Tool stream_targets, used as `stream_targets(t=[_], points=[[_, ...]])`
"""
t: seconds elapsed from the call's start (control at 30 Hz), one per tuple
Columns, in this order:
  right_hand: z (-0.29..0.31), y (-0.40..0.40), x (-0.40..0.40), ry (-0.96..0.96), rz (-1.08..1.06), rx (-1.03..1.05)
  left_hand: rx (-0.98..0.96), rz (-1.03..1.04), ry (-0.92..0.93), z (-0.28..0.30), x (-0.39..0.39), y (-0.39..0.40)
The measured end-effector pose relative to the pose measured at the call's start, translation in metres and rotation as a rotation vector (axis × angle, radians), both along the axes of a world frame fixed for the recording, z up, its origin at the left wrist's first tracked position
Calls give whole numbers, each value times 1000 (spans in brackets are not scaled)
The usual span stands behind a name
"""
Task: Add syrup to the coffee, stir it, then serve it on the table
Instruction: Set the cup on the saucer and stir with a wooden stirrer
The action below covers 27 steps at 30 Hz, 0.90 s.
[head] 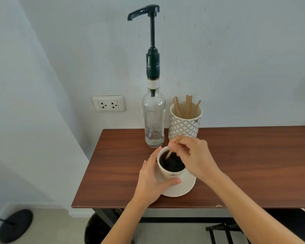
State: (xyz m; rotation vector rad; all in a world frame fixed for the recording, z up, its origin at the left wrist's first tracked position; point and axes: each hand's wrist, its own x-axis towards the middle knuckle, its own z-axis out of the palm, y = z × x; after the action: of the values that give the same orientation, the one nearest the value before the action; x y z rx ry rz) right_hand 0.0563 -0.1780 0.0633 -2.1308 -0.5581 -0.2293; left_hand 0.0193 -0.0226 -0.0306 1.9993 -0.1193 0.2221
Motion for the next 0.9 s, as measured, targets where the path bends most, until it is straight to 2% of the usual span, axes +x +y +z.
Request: stream_targets(t=[0.1,0.23,0.37,0.47,0.53,0.67,0.77,0.9], points=[[-3,-12,14,-47,-97,-77,-1,0,11,0,-1,0],[6,-31,8,46,-94,-237,-11,6,27,1,0,0],[9,-18,-7,166,8,-142,-12,3,2,-2,0,1],[4,0,-5,108,13,-5,-1,5,-9,-1,0,0],[-1,1,5,19,-21,-14,6,9,-4,-1,1,0],[1,-18,13,-57,-108,-186,5,11,12,-2,0,0],[5,-31,3,-4,-72,-252,-6,9,21,-1,0,0],[4,-20,-11,141,31,-125,-4,5,5,-3,0,1]])
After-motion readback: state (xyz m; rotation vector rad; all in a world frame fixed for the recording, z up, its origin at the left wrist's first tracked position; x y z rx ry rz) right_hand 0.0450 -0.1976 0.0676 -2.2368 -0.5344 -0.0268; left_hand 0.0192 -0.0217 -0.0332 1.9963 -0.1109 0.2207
